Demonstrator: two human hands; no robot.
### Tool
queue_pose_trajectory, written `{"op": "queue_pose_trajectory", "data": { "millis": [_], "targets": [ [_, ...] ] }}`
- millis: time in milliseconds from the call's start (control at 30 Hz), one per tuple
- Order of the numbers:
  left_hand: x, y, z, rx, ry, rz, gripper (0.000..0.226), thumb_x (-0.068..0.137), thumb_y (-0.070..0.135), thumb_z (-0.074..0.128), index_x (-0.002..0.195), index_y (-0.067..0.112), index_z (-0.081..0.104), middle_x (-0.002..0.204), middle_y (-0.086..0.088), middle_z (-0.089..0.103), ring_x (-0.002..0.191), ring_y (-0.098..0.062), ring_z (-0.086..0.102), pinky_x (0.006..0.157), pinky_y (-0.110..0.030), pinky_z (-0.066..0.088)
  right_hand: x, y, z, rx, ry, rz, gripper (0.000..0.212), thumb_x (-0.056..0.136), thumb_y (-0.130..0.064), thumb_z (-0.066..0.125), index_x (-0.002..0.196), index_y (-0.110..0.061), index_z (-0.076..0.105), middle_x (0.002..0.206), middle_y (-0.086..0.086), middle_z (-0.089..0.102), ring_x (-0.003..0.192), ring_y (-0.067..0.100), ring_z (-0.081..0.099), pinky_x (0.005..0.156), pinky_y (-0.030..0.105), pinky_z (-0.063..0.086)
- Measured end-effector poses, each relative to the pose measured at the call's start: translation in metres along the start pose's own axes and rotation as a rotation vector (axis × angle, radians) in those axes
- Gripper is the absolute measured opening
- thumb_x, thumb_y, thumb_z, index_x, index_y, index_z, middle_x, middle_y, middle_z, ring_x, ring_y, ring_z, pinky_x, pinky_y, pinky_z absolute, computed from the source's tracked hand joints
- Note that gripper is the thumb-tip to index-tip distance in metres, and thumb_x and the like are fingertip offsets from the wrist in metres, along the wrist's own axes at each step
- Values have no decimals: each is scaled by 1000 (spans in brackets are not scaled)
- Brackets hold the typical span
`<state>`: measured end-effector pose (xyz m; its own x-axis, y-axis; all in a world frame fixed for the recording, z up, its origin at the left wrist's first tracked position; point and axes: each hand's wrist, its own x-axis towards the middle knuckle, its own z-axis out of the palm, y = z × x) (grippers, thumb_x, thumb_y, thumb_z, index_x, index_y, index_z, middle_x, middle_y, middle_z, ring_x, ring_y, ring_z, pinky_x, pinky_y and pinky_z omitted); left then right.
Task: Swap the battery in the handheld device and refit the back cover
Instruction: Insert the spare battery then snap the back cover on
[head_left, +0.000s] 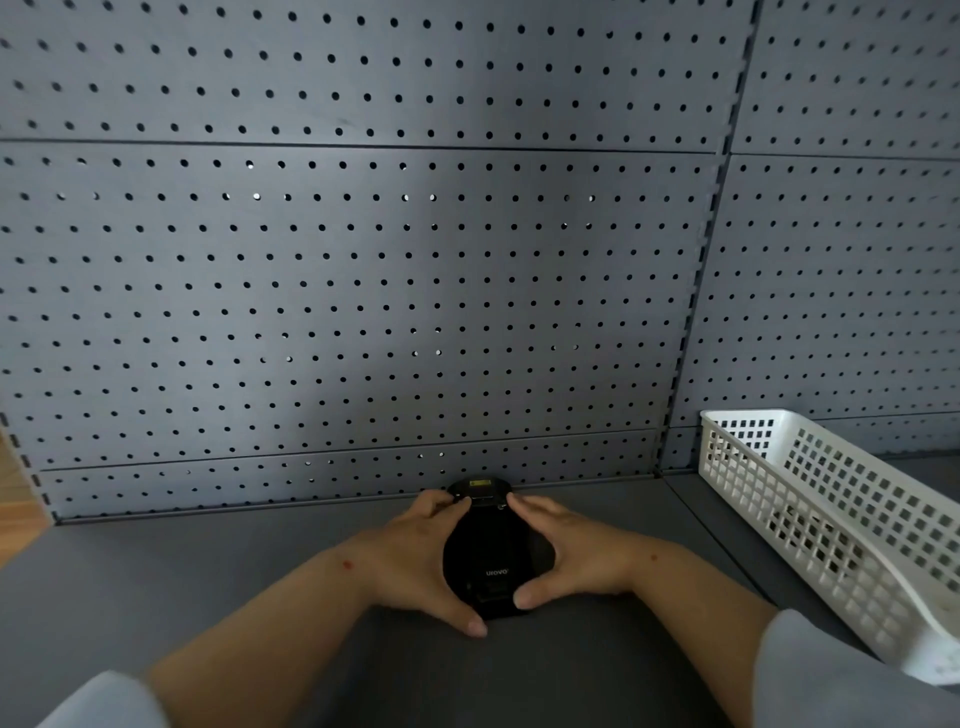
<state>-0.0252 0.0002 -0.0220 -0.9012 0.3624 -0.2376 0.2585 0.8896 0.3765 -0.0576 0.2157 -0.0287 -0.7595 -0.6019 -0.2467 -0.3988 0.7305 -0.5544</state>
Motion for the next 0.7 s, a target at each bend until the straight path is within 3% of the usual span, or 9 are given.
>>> {"op": "queue_pose_trajectory", "data": {
  "millis": [167, 367, 700],
  "targets": [
    [0, 8, -7, 26, 16, 21, 119, 52, 55, 80, 143, 27, 9, 139, 6, 16, 129, -12, 28, 111, -23, 26, 0, 0, 0, -29, 1, -4, 113, 68, -53, 72, 146, -29, -7, 157, -9, -5, 144, 13, 3, 120, 35, 13],
    [1, 12, -13, 187, 11, -15, 120, 46, 65, 77, 140, 24, 16, 134, 6, 26, 124, -14, 36, 108, -34, 36, 1, 1, 1, -45, 10, -2, 113, 67, -55, 71, 146, -29, -6, 158, -8, -2, 145, 14, 5, 120, 37, 14],
    [1, 17, -18, 343, 35, -28, 115, 44, 69, 75, 135, 21, 25, 131, 4, 33, 120, -16, 41, 102, -33, 40, 1, 0, 1, -42, 12, 7, 114, 67, -53, 73, 146, -29, -6, 158, -9, -1, 144, 12, 6, 119, 34, 14]
  ]
}}
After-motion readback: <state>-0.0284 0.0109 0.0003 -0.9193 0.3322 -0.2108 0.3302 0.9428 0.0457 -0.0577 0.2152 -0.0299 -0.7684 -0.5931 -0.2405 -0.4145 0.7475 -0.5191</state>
